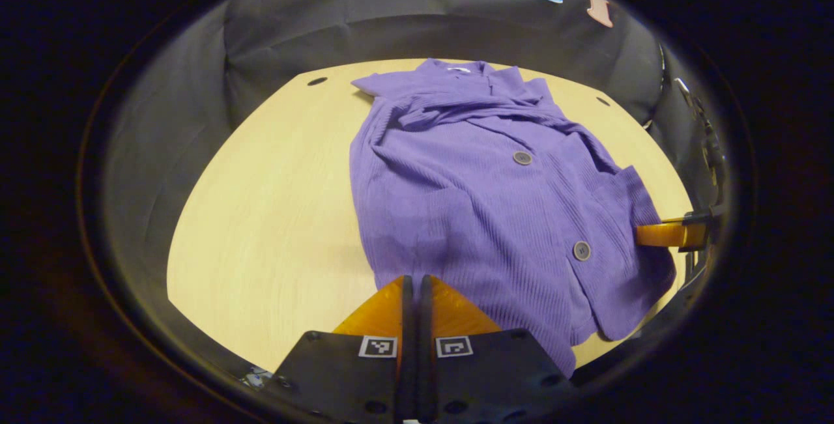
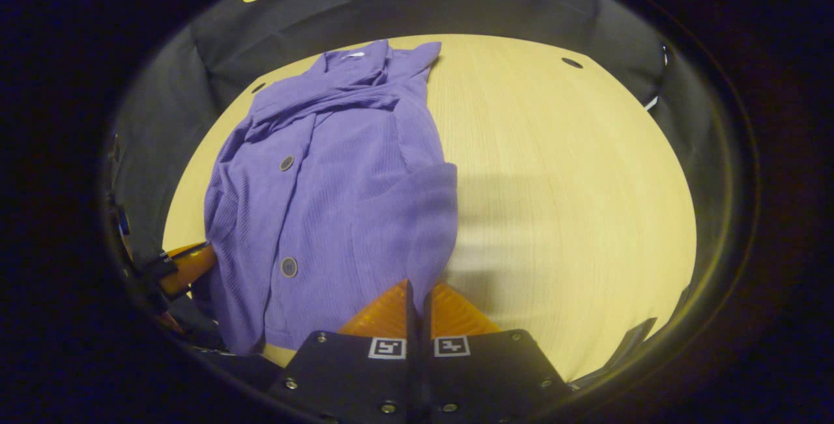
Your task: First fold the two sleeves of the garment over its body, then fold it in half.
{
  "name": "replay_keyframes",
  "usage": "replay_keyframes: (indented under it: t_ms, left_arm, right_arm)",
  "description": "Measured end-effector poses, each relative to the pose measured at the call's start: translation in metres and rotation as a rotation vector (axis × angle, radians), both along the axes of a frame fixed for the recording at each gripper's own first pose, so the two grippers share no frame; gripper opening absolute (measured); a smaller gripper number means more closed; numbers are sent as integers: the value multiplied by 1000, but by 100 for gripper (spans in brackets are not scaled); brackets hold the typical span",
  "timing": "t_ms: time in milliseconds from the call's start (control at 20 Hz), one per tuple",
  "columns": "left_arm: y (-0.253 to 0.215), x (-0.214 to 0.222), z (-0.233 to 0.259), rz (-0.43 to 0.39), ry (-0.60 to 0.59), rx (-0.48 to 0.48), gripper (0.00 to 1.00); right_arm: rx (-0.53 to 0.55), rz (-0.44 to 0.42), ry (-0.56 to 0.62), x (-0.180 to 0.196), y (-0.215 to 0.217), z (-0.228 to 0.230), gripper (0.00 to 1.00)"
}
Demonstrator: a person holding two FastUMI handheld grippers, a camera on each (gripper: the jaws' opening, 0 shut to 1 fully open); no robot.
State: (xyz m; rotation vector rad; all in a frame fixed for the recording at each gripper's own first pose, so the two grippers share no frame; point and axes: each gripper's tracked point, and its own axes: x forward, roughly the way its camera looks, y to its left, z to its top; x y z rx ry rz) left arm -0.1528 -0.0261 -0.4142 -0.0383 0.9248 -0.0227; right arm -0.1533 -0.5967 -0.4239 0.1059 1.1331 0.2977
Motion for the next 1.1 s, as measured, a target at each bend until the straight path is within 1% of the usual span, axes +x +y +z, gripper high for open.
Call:
replay_keyframes:
  t_ms: [50,100,200,300,450,850,1100]
  left_arm:
    - [5,15,15,27,-31,-17,7]
    - [8,28,25,44,-53,-31,7]
    - [11,44,39,50,-82,-37,7]
    - [16,81,59,56,-134,-44,7]
    - [20,115,77,77,-172,-66,7]
    - [26,206,102,71,-256,-61,7]
    - [34,258,111,93,-293,-72,7]
  right_arm:
    - [24,-9,-19,11,5,11,1]
    - [48,-17,-54,29,11,25,1]
    - [78,-35,-80,48,17,38,1]
    - [114,-57,-115,77,25,54,1]
    - [142,-68,-150,110,32,69,1]
    - [173,-76,-222,198,40,101,1]
    - [197,-87,-270,258,49,115,1]
